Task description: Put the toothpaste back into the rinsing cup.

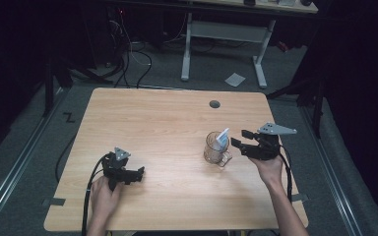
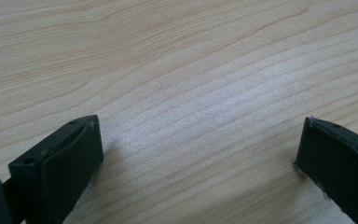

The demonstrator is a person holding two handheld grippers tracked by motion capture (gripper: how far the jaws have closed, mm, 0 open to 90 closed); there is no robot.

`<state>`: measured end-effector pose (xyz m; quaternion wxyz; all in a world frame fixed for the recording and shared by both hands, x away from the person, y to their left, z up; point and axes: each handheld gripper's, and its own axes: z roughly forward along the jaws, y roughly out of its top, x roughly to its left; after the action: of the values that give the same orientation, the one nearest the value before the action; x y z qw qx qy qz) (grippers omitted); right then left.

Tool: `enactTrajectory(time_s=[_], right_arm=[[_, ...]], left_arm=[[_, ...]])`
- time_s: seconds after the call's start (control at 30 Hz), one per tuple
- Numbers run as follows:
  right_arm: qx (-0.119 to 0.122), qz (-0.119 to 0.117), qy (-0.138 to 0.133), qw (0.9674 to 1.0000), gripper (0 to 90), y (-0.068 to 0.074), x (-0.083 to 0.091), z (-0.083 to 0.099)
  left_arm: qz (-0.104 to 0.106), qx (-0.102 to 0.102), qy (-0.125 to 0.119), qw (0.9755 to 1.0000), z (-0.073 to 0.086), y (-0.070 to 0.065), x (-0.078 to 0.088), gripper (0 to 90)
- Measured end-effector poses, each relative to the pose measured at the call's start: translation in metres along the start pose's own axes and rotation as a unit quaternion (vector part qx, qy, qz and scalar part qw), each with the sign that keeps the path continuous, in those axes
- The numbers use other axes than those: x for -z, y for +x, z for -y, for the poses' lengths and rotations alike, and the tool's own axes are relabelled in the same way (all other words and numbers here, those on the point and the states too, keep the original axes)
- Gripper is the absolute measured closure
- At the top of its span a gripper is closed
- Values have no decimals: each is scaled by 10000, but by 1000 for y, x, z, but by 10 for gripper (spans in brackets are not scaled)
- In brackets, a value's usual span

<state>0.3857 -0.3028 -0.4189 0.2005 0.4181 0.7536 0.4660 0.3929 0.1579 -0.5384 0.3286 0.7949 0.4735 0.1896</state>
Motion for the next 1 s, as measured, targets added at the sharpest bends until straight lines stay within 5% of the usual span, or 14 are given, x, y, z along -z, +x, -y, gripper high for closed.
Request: enactTrajectory(time_s=[1.0], right_arm=[[-273, 484, 0, 9985, 406, -23, 10, 15]], left_arm=[[-1, -3, 1, 10000, 0, 0, 0, 8]])
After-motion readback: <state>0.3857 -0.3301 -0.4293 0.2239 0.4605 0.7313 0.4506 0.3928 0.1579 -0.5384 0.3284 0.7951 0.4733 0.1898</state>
